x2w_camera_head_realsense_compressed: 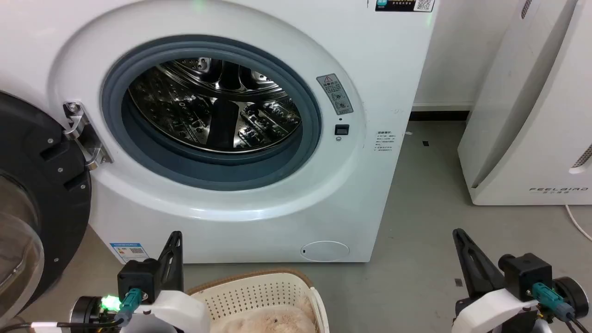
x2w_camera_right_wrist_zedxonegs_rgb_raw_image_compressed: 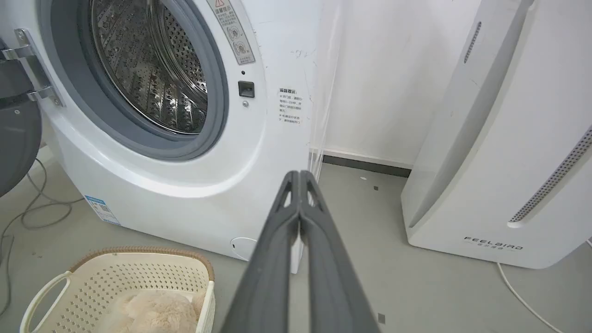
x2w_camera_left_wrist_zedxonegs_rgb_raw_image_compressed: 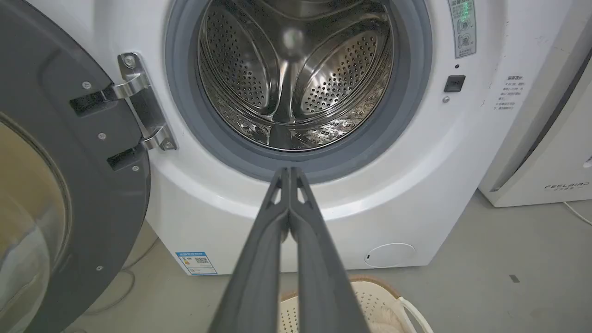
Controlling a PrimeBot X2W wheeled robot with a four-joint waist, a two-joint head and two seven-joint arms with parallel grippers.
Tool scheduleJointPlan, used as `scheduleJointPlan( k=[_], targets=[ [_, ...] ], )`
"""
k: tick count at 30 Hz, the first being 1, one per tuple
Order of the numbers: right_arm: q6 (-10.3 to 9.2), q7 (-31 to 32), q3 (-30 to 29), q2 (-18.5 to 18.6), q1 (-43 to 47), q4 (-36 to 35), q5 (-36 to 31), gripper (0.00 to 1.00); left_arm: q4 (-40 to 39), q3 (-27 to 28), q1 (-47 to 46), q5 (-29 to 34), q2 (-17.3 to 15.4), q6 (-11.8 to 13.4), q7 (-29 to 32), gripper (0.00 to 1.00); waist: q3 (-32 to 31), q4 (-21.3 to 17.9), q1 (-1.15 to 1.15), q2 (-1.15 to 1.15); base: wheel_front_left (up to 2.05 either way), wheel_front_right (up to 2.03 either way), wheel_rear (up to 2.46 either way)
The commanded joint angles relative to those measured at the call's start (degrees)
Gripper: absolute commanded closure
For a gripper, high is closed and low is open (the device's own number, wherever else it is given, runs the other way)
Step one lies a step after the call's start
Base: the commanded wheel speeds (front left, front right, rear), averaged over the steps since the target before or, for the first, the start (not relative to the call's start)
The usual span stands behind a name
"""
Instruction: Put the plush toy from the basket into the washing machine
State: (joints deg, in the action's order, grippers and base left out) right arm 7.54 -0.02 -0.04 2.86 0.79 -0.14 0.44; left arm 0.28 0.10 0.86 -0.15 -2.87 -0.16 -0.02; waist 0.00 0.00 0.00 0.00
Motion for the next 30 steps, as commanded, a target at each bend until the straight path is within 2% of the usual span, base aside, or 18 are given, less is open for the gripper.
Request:
scheduleJointPlan(
  k=[1,2,3,30],
  targets=[
    [-0.05,0.0,0.0,0.0,-0.8,0.1,-0.4,1.0,-0.3,-0.1,-0.9,0.1,0.0,0.2,0.0,1.0,0.0,0.0,0.0,0.0,0.0,0.0,0.0],
    [-0.05,0.0,0.0,0.0,-0.8,0.1,-0.4,1.0,-0.3,-0.1,-0.9,0.1,0.0,0.2,0.0,1.0,0.0,0.0,0.0,0.0,0.0,0.0,0.0],
    [0.0,0.0,0.0,0.0,0.0,0.0,0.0,0.0,0.0,0.0,0.0,0.0,0.0,0.0,0.0,0.0,0.0,0.0,0.0,0.0,0.0,0.0,0.0],
    [-0.01,-2.7,0.1,0.0,-0.1,0.1,2.2,0.0,2.9,-1.5,-0.4,-1.0,0.0,-0.2,-2.7,0.0,2.2,-0.5,0.0,0.0,0.0,0.0,0.0]
  ],
)
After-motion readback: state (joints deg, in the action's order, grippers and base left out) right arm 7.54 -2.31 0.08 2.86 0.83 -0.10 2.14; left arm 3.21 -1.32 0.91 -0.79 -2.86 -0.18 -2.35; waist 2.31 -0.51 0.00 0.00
